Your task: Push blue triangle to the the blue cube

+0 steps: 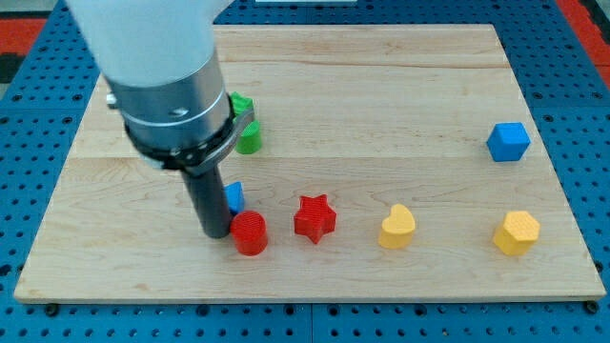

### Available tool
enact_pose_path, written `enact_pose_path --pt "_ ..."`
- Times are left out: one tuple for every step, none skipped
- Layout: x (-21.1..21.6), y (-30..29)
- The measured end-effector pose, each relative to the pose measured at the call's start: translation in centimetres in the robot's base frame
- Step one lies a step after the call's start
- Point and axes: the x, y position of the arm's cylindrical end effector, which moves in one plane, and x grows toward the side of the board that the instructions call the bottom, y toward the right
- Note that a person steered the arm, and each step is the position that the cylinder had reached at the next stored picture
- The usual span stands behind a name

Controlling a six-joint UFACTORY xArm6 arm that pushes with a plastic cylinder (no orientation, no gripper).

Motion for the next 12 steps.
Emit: enact_pose_path --pt "-0.3 -0.3" --pt "-0.8 -0.3" --pt "-1.2 -4.0" --pt "-1.7 -5.0" --pt "-2.6 -4.8" --pt "-3.4 -1.6" --pt "-3.3 4.3" --pt "-3.3 5.5" --pt "-3.3 8.9" --pt "-4.1 12.6" --pt "-5.7 15.8" --pt "-6.4 17.2"
